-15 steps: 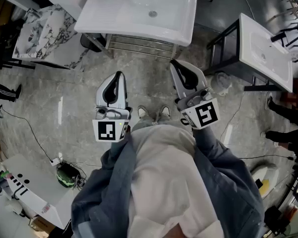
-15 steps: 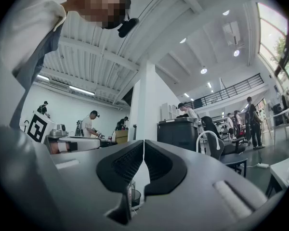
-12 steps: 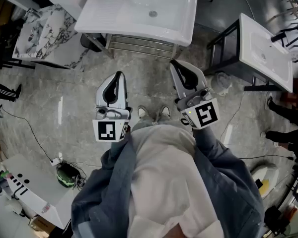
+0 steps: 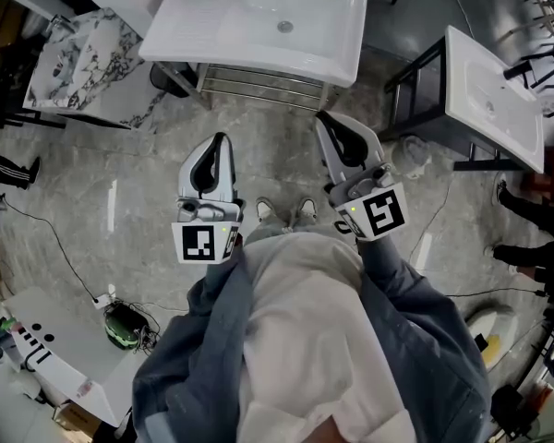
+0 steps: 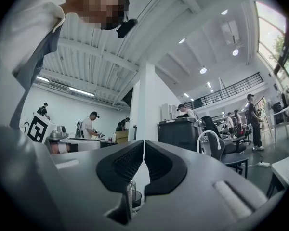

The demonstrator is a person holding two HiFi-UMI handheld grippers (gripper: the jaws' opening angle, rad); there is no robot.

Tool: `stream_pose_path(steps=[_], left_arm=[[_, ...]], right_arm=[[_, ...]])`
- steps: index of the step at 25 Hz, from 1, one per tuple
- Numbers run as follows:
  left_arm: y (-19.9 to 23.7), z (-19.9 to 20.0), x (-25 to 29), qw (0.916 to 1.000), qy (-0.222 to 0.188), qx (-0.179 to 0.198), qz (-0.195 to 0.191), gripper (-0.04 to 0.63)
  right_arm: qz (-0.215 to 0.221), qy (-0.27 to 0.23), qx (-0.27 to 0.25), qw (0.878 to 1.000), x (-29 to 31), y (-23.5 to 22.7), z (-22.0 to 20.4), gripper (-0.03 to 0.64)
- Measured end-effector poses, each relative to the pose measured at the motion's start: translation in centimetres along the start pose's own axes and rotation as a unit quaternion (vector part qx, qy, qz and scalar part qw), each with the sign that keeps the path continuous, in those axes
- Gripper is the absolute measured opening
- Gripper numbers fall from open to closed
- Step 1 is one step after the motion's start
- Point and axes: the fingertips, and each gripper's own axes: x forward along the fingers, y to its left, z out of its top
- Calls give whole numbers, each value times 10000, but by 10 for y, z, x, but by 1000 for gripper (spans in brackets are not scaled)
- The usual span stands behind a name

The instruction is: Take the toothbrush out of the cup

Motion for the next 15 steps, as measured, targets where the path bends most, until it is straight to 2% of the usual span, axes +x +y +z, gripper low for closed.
stream_pose_path(steps=[12,15], left_arm=[[6,1,-2,10000,-21,34,70,61],[6,4,-1,9999,-85,87,69,82]], right_arm=[[1,-106,97,9999,1,1,3,11],[-5,-110,91,9999,1,1,3,11]])
